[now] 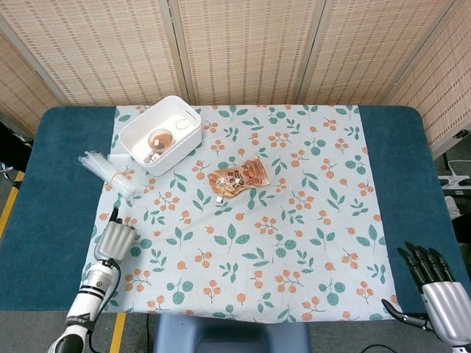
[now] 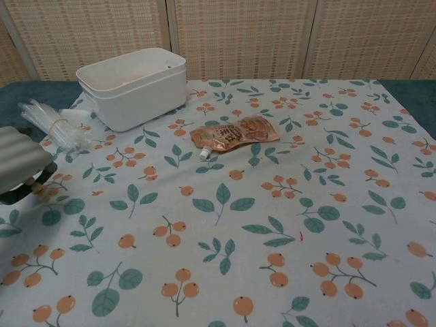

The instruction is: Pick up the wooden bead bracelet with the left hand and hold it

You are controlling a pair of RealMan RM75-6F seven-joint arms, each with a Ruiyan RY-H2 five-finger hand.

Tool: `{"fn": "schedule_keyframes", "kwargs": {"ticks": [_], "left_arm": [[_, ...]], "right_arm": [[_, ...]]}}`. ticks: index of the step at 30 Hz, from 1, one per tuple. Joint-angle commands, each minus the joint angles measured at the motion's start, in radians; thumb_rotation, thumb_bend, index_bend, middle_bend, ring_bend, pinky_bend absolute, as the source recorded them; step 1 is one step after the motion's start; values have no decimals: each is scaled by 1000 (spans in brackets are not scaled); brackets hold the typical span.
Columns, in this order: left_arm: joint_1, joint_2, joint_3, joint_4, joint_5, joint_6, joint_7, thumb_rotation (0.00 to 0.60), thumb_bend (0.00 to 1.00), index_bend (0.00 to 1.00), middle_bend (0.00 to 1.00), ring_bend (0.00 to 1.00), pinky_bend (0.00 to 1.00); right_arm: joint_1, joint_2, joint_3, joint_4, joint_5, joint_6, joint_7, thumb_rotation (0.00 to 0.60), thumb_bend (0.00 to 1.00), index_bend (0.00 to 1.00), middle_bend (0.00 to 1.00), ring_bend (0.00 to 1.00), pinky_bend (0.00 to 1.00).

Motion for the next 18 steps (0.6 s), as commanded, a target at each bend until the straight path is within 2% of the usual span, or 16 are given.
{"fn": "schedule_keyframes", "kwargs": {"ticks": [1,4,6,7,8,10,13,14,15,16,17,18], "left_arm": [[-82,153,90,-43,79,204,-458,600,705,849,889,470,198],[-127,229,105,-42,42,238,-582,600,741,849,888,472,203],[-158,275,90,-39,-66,219,-594,600,779,848,884,472,206],[-173,297,83,-38,-134,206,-586,600,799,848,883,473,207],[-196,326,79,-38,-248,200,-575,600,818,848,883,476,208],[-244,387,97,-44,-460,220,-554,600,851,848,885,486,215],[-372,530,188,-112,-953,380,-530,600,900,848,893,508,230],[-448,598,229,-157,-1205,484,-520,600,916,848,896,512,235],[-513,648,254,-187,-1395,566,-506,600,925,848,897,514,239],[-579,692,270,-206,-1581,634,-494,600,933,847,897,517,243],[-653,741,275,-213,-1817,689,-489,600,937,841,892,518,246],[-694,772,271,-209,-1978,699,-490,600,936,824,880,518,249]], "right_arm": [[0,1,-1,0,-3,-1,3,194,187,0,0,0,0],[3,0,-3,-1,-7,-7,4,195,186,0,0,0,0],[4,0,-4,-1,-9,-8,5,195,186,0,0,0,0],[5,0,-5,-1,-10,-9,6,195,186,0,0,0,0],[6,1,-6,-1,-12,-10,9,194,186,0,0,0,0],[7,3,-7,-2,-13,-12,14,194,186,0,0,0,0],[6,6,-7,-1,-13,-10,19,194,186,0,0,0,0],[6,6,-7,-1,-13,-9,21,194,186,0,0,0,0],[6,7,-7,-1,-13,-9,21,194,186,0,0,0,0],[7,7,-7,-1,-14,-10,21,194,186,0,0,0,0],[7,7,-8,-1,-15,-11,21,194,186,0,0,0,0],[7,7,-8,-1,-15,-12,21,194,186,0,0,0,0]]}}
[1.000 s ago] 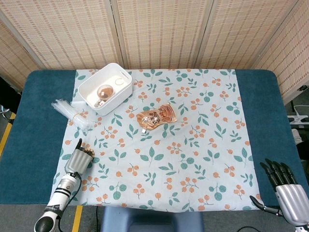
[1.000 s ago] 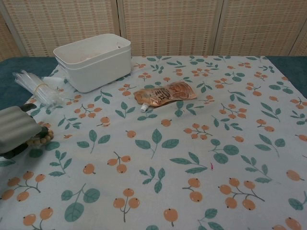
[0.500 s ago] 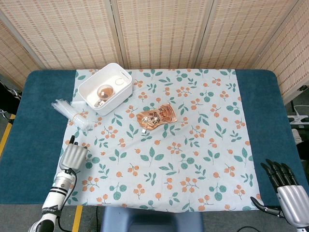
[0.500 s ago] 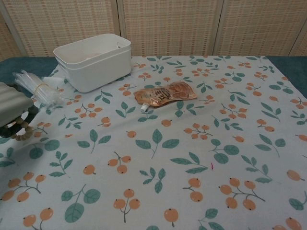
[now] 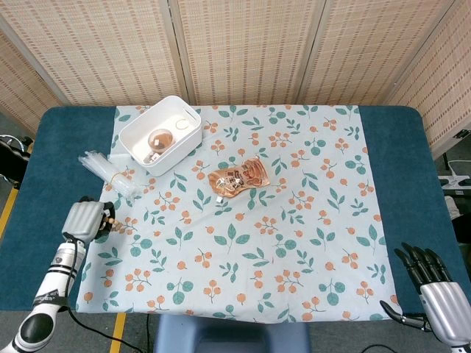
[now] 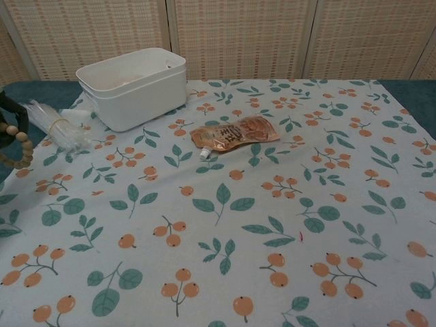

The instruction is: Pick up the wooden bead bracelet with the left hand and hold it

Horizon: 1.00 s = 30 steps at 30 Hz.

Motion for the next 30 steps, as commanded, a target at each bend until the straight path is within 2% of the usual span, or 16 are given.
{"fn": "schedule_keyframes", "kwargs": {"ticks": [1,3,5,8,11,14,17,20,21,25,28,30], "left_arm": [[-445,405,127,-116,-1435,364,77,600,935,796,855,517,251],[-456,451,106,-86,-1647,289,77,600,938,731,803,509,250],[-444,486,94,-58,-1803,196,86,600,945,697,777,487,244],[-419,517,98,-41,-1957,95,114,600,954,680,770,472,231],[-391,528,107,-24,-2052,13,144,600,962,667,729,434,191],[-380,530,110,-2,-2092,-32,154,600,961,664,702,404,174],[-352,535,89,-2,-2165,-92,141,585,963,644,691,395,164],[-308,522,57,18,-2213,-166,92,433,958,590,671,381,148],[-295,514,46,28,-2222,-187,65,411,957,575,674,381,142],[-253,492,37,52,-2174,-260,-16,405,956,544,685,380,116],[-233,482,57,71,-2099,-328,-91,422,941,544,689,375,109],[-226,478,90,91,-2018,-390,-148,442,904,539,684,364,101]], "right_arm": [[1,0,0,0,-1,-1,0,195,186,0,0,0,0],[2,0,-1,-1,-1,-3,2,195,186,0,0,0,0],[1,0,-1,-2,-2,-3,2,194,186,0,0,0,0],[0,0,-2,-4,-5,1,1,194,186,0,0,0,0],[0,0,-3,-5,-5,-1,0,194,186,0,0,0,0],[1,-1,-3,-5,-4,-4,-1,194,186,0,0,0,0],[1,-1,-2,-5,-3,-3,-1,195,186,0,0,0,0],[1,-1,-2,-5,-1,-5,-2,194,186,0,0,0,0],[2,-2,-2,-5,0,-6,-2,194,186,0,0,0,0],[4,-2,-3,-6,1,-11,-2,195,186,0,0,0,0],[3,-2,-2,-7,3,-10,-2,194,186,0,0,0,0],[2,-1,-2,-7,3,-9,-3,194,186,0,0,0,0]]}}
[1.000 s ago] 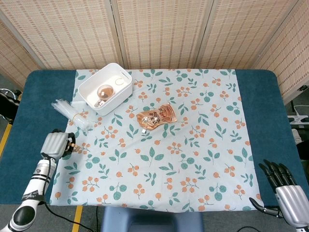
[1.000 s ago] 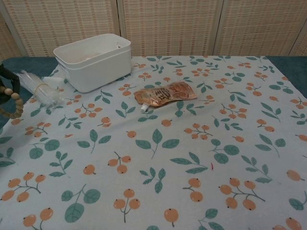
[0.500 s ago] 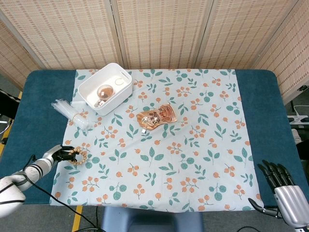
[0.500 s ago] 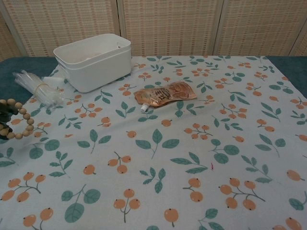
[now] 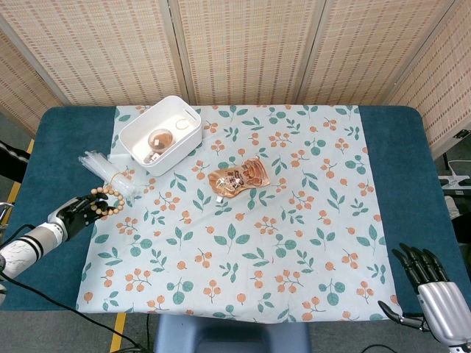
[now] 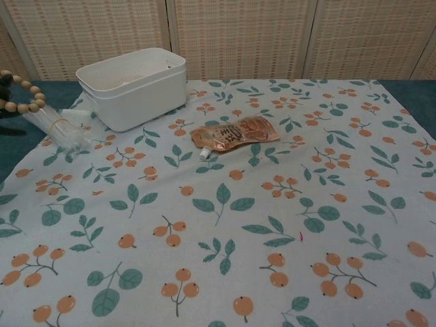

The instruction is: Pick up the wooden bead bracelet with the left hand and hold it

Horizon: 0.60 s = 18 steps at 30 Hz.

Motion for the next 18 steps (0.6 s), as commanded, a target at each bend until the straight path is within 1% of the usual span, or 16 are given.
{"fn": "schedule_keyframes", "kwargs": {"ticks": [1,3,4,5,8,11,12,14,18], "left_arm": [[29,-12,53,49,154,-126,-118,447,858,531,678,354,94],[29,-17,99,86,270,-201,-182,441,771,508,655,329,84],[28,-21,119,106,324,-233,-212,418,714,484,630,305,76],[26,-25,144,131,396,-271,-252,382,662,460,603,281,69],[38,-49,177,189,565,-352,-352,250,569,427,560,240,60],[60,-82,183,230,701,-403,-452,149,518,410,542,219,51],[67,-91,183,242,739,-419,-480,126,504,404,534,212,48],[82,-115,177,267,816,-449,-549,101,482,394,523,202,46],[105,-154,150,307,927,-491,-676,107,478,396,530,202,46]], "right_arm": [[-1,0,0,0,0,0,-1,195,186,0,0,0,0],[-1,0,-1,-1,0,0,-2,194,186,0,0,0,0],[-1,0,-1,-1,0,1,-2,194,186,0,0,0,0],[-2,0,0,-1,0,2,-3,194,186,0,0,0,0],[-1,0,1,-1,4,0,-3,193,186,0,0,0,0],[1,-1,0,-1,5,-5,-5,194,186,0,0,0,0],[1,-1,0,-1,6,-6,-5,194,186,0,0,0,0],[1,-1,1,-1,7,-6,-7,194,186,0,0,0,0],[0,-1,2,-1,9,-3,-7,194,186,0,0,0,0]]}}
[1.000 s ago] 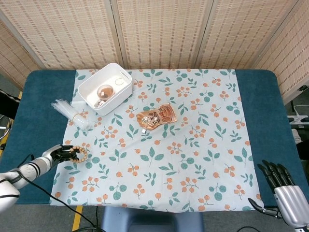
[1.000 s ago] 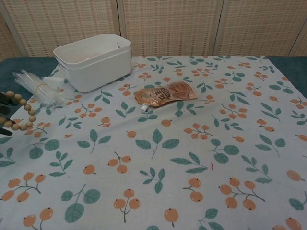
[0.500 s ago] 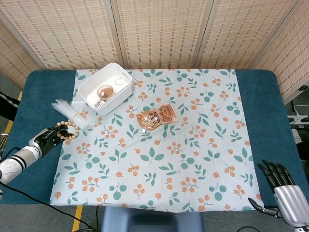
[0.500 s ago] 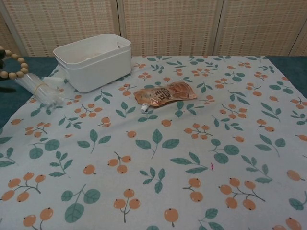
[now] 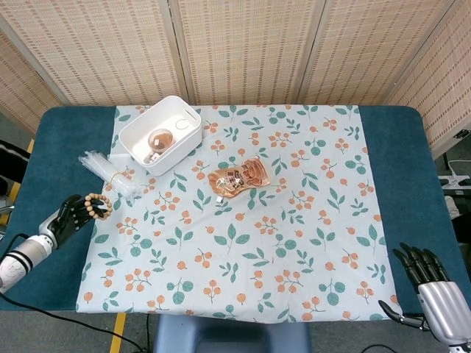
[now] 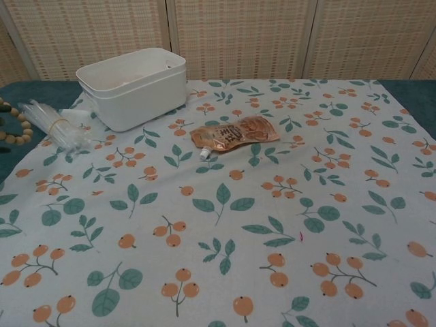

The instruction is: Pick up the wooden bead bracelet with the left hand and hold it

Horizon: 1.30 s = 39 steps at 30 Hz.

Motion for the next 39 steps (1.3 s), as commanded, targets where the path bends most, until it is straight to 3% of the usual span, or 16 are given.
{"fn": "schedule_keyframes", "kwargs": {"ticks": [1,6,10,14,20,33,39], "left_arm": [[41,-61,-17,71,131,-83,-156,120,478,405,540,205,45],[65,-104,-60,114,253,-87,-281,193,477,465,602,233,46],[90,-127,-105,106,345,-71,-339,204,475,494,626,245,47],[116,-137,-143,80,447,-74,-379,127,532,500,629,245,46],[147,-157,-189,36,583,-48,-406,76,621,514,633,245,41],[172,-185,-231,-14,775,-7,-507,51,748,527,643,245,35],[176,-185,-238,-20,818,-17,-571,57,959,515,640,245,34]], "right_arm": [[-1,0,1,0,0,2,0,194,186,0,0,0,0],[-1,-1,1,1,4,0,-2,194,186,0,0,0,0],[0,-3,2,0,5,-2,-7,194,186,0,0,0,0],[0,-5,2,0,4,-3,-11,194,186,0,0,0,0],[-2,-5,1,0,2,1,-10,194,185,0,0,0,0],[-4,-2,3,2,1,10,-2,195,186,0,0,0,0],[-5,-3,4,2,2,11,-3,194,187,0,0,0,0]]}}
